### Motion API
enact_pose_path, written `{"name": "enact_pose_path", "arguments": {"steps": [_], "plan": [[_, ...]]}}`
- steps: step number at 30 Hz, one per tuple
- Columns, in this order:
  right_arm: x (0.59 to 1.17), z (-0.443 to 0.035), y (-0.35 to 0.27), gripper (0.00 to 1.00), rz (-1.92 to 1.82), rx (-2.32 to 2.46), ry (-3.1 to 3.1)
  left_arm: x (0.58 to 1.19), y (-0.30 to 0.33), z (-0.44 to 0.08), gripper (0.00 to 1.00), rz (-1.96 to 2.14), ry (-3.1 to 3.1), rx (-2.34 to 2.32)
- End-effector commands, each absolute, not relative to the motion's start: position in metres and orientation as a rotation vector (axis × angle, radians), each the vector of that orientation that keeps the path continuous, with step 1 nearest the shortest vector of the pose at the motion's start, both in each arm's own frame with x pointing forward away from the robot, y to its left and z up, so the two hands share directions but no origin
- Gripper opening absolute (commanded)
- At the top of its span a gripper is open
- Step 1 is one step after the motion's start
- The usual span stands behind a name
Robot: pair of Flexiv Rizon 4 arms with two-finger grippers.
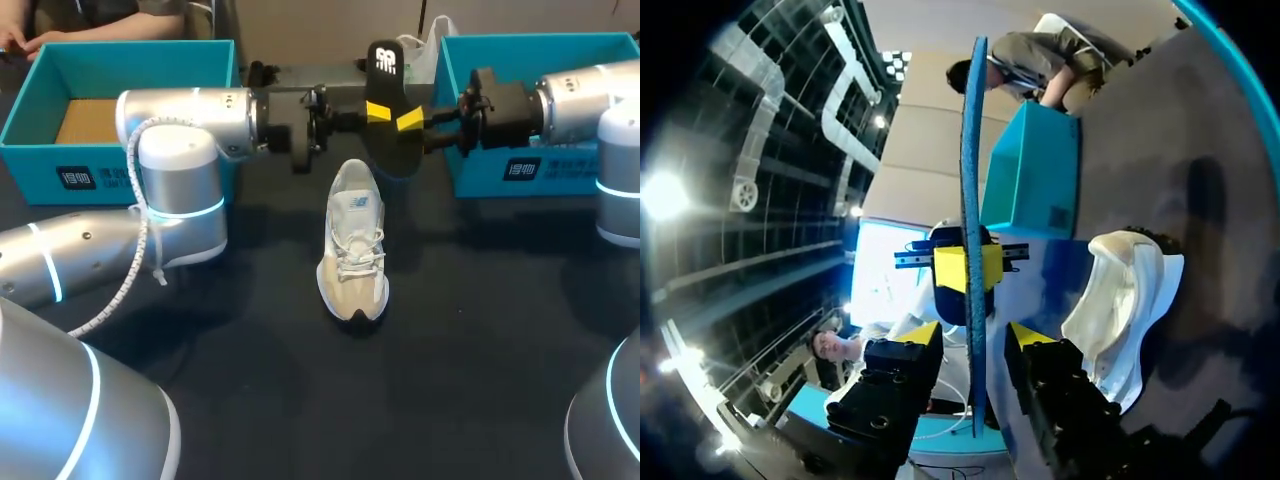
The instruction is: Take the shoe out of the shoebox, open the shoe tongue, remove and reinsert the insole, then place the shoe into the shoebox
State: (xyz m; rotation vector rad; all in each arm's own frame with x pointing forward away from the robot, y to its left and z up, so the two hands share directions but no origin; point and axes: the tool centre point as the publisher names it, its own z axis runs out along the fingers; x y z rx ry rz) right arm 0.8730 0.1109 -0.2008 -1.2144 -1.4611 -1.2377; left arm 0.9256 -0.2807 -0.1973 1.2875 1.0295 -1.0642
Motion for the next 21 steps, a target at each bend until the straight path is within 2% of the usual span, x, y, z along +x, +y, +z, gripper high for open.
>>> {"name": "enact_pose_path", "arguments": {"steps": [1, 15, 17, 20, 21], "plan": [[0.8773, -0.2033, 0.1136, 0.37, -1.232, -1.206, -1.461, 0.9282, -0.2895, -0.1964, 0.00, -1.065, 1.014, 1.287], [0.8789, -0.2027, 0.1136, 0.22, -1.239, -1.199, -1.465, 0.9223, -0.2914, -0.1966, 0.00, -1.081, 1.017, 1.273], [0.8788, -0.2028, 0.1139, 0.14, -1.242, -1.199, -1.465, 0.9220, -0.2916, -0.1967, 0.00, -1.081, 1.017, 1.270], [0.8781, -0.2030, 0.1146, 0.07, -1.243, -1.199, -1.464, 0.9217, -0.2922, -0.1965, 0.00, -1.082, 1.018, 1.265], [0.8779, -0.2032, 0.1148, 0.00, -1.244, -1.199, -1.463, 0.9217, -0.2928, -0.1962, 0.00, -1.082, 1.018, 1.263]]}}
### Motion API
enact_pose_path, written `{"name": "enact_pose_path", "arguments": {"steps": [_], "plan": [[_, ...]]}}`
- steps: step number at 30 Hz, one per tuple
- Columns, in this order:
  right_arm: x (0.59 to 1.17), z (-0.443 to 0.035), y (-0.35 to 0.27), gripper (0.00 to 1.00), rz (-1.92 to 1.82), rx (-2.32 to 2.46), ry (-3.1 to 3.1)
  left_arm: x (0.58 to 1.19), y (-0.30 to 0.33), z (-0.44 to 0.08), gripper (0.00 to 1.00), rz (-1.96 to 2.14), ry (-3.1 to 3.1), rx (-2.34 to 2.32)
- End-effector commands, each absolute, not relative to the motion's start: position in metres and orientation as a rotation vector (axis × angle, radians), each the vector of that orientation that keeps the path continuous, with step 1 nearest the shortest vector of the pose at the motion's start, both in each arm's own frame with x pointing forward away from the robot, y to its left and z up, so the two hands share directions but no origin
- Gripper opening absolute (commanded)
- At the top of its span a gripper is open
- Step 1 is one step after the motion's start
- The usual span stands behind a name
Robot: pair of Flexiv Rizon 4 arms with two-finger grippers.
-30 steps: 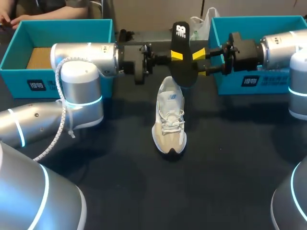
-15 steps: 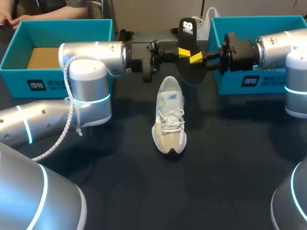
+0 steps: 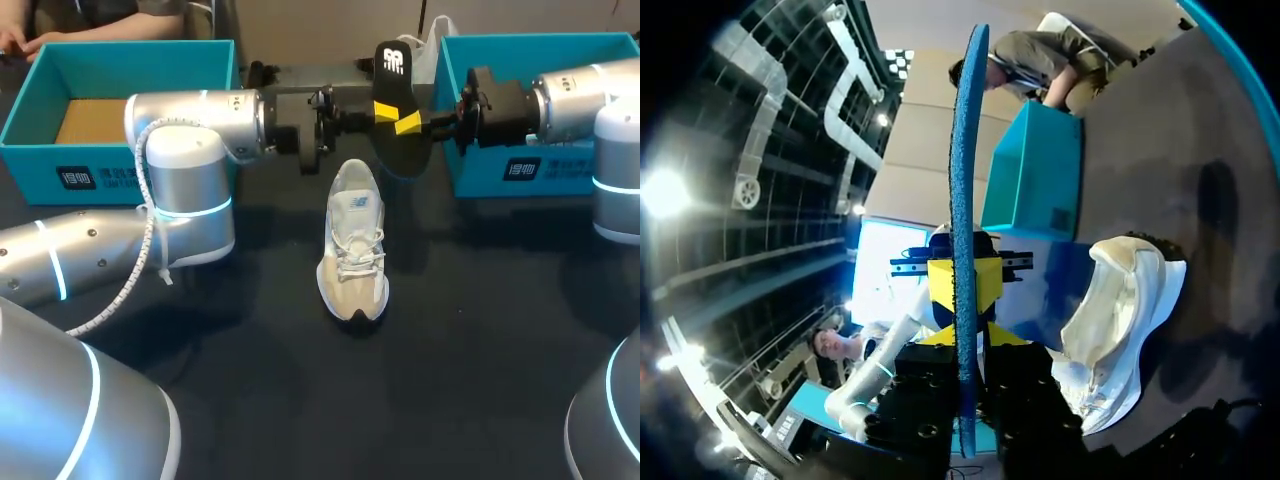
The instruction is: Take the shoe out of the shoebox, open the shoe tongue, remove and reinsert the insole, then place the shoe into the shoebox
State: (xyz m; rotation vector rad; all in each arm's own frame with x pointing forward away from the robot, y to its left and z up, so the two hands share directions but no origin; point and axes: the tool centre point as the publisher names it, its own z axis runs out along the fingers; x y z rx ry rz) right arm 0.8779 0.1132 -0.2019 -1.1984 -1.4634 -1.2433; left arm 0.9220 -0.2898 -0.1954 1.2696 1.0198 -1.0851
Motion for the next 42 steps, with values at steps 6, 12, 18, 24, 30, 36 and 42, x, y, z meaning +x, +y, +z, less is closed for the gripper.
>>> {"name": "enact_pose_path", "arguments": {"steps": [6, 12, 18, 24, 30, 36, 42], "plan": [[0.877, -0.202, 0.116, 0.00, -1.274, -1.182, -1.465, 0.922, -0.293, -0.195, 0.00, -1.092, 1.027, 1.243], [0.876, -0.202, 0.114, 0.00, -1.298, -1.183, -1.458, 0.922, -0.283, -0.184, 1.00, -1.113, 1.027, 1.234], [0.880, -0.199, 0.107, 0.00, -1.303, -1.193, -1.476, 0.932, -0.258, -0.179, 1.00, -1.110, 1.078, 1.242], [0.886, -0.197, 0.100, 0.00, -1.312, -1.203, -1.498, 0.936, -0.229, -0.176, 1.00, -1.099, 1.157, 1.250], [0.890, -0.196, 0.098, 0.00, -1.353, -1.183, -1.552, 0.933, -0.204, -0.174, 1.00, -1.143, 1.313, 1.228], [0.895, -0.196, 0.102, 0.00, -1.492, -1.109, -1.649, 0.928, -0.184, -0.177, 1.00, -1.231, 1.569, 1.182], [0.899, -0.191, 0.108, 0.00, -1.521, -1.012, -1.798, 0.923, -0.175, -0.184, 1.00, -1.297, 1.856, 1.109]]}}
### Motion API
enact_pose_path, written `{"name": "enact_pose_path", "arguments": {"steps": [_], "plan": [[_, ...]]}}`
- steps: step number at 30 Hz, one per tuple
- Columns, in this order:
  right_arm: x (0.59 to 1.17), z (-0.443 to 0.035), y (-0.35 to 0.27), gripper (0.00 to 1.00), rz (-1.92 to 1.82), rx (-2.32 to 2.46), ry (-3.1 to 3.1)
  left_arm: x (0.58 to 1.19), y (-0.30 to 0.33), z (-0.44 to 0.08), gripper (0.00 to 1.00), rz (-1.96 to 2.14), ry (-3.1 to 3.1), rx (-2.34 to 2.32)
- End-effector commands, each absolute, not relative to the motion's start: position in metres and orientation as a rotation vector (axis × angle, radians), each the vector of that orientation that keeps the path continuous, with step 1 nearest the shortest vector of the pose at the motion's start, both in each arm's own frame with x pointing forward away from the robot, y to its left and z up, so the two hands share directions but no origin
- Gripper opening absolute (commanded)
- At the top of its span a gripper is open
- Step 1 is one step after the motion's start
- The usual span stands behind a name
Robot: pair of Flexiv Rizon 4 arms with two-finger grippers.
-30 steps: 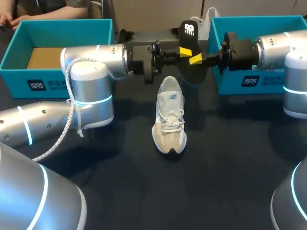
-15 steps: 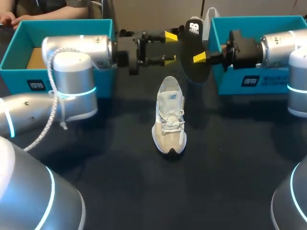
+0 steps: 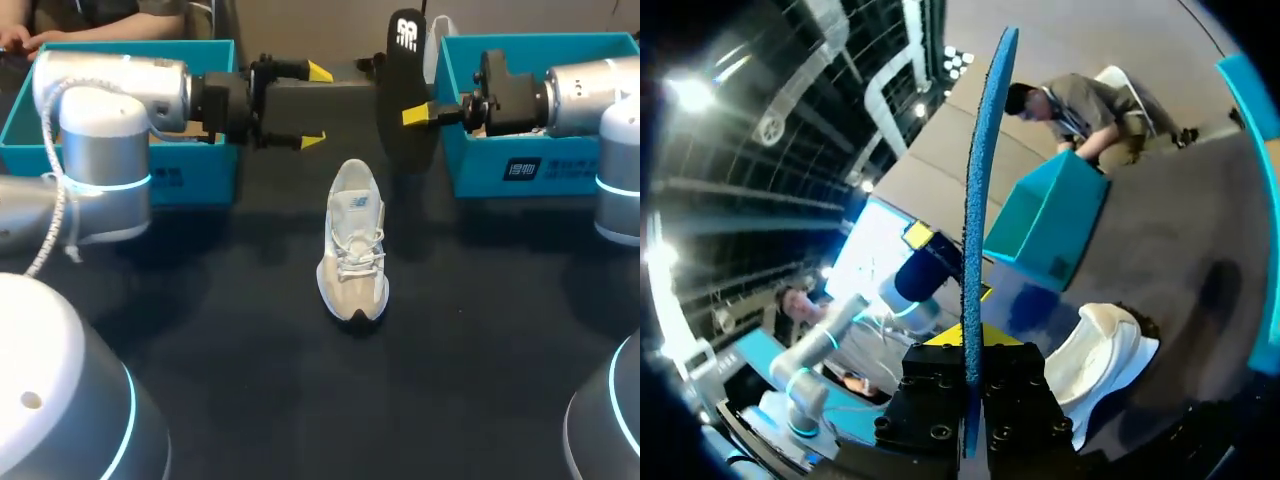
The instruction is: Take the shoe out of the shoebox, open the shoe tongue, remove and reinsert the insole, then place the shoe into the shoebox
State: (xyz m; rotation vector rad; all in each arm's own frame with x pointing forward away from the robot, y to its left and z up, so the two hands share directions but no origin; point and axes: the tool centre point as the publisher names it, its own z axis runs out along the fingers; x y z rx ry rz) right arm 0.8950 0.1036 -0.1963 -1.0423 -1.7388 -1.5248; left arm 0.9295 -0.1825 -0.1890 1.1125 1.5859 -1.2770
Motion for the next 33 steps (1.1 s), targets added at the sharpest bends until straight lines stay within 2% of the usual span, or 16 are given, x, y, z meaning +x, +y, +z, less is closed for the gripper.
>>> {"name": "enact_pose_path", "arguments": {"steps": [1, 12, 21, 33], "plan": [[0.899, -0.190, 0.109, 0.00, -1.524, -0.997, -1.826, 0.921, -0.173, -0.186, 1.00, -1.311, 1.934, 1.080], [0.901, -0.183, 0.118, 0.00, -1.684, -0.818, -1.976, 0.908, -0.158, -0.203, 1.00, -1.372, 2.319, 0.863], [0.900, -0.174, 0.127, 0.00, -1.838, -0.522, -2.066, 0.909, -0.157, -0.205, 1.00, -1.373, 2.329, 0.840], [0.900, -0.174, 0.127, 0.00, -1.838, -0.522, -2.066, 0.909, -0.157, -0.205, 1.00, -1.373, 2.329, 0.840]]}}
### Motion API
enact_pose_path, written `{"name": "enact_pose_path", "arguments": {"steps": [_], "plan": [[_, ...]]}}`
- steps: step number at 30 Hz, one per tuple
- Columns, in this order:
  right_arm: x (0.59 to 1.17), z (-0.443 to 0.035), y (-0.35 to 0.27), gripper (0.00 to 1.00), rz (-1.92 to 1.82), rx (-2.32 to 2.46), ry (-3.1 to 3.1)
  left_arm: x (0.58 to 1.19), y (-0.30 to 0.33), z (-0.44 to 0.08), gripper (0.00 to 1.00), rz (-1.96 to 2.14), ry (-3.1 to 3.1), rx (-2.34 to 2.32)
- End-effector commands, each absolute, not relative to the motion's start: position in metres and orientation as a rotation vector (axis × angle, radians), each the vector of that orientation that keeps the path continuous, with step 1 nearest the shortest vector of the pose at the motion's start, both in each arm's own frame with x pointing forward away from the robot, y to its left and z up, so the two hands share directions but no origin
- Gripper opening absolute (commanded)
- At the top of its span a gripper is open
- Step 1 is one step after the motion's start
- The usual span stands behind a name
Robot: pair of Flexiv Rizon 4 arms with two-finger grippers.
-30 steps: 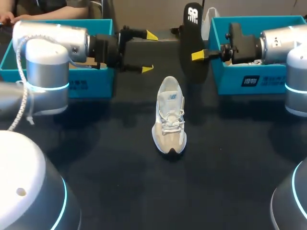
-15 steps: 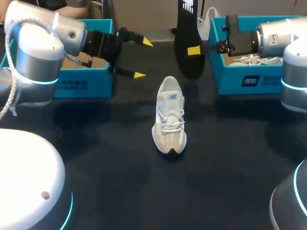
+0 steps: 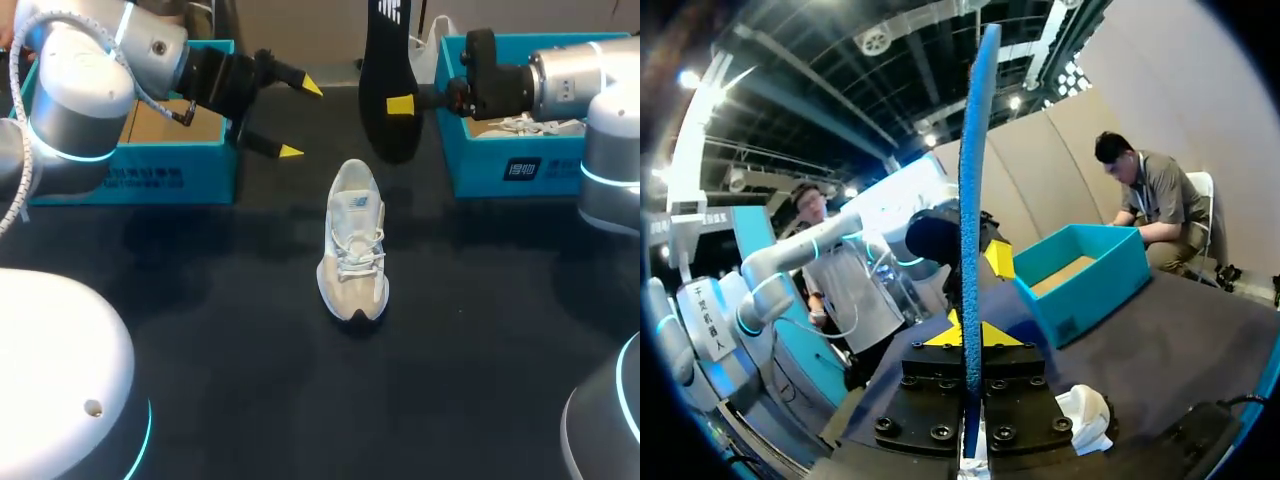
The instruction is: Take the shoe out of the shoebox, open the shoe tongue, remove and reinsert the insole, then place the shoe into the shoebox
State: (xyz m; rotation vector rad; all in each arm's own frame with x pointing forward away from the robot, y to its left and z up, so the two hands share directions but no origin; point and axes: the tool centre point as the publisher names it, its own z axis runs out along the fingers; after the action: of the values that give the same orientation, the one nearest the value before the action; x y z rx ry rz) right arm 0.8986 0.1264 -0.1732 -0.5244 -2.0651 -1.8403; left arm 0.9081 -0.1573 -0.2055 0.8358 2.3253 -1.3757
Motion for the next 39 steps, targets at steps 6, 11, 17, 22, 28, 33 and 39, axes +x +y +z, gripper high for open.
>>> {"name": "enact_pose_path", "arguments": {"steps": [6, 11, 17, 22, 28, 33, 39], "plan": [[0.900, -0.174, 0.127, 0.00, -1.838, -0.522, -2.066, 0.909, -0.157, -0.205, 1.00, -1.373, 2.329, 0.840], [0.900, -0.174, 0.127, 0.00, -1.838, -0.522, -2.066, 0.909, -0.157, -0.205, 1.00, -1.373, 2.329, 0.840], [0.900, -0.174, 0.127, 0.00, -1.838, -0.522, -2.066, 0.909, -0.157, -0.205, 1.00, -1.373, 2.329, 0.840], [0.900, -0.174, 0.127, 0.00, -1.838, -0.522, -2.066, 0.909, -0.157, -0.205, 1.00, -1.373, 2.329, 0.840], [0.901, -0.175, 0.127, 0.00, -1.879, -0.467, -2.085, 0.893, -0.149, -0.230, 1.00, -1.316, 2.421, 0.782], [0.904, -0.181, 0.132, 0.00, -1.923, -0.365, -2.128, 0.886, -0.144, -0.249, 1.00, -1.283, 2.487, 0.729], [0.910, -0.193, 0.134, 0.00, -1.950, -0.328, -2.090, 0.888, -0.143, -0.266, 1.00, -1.278, 2.572, 0.667]]}}
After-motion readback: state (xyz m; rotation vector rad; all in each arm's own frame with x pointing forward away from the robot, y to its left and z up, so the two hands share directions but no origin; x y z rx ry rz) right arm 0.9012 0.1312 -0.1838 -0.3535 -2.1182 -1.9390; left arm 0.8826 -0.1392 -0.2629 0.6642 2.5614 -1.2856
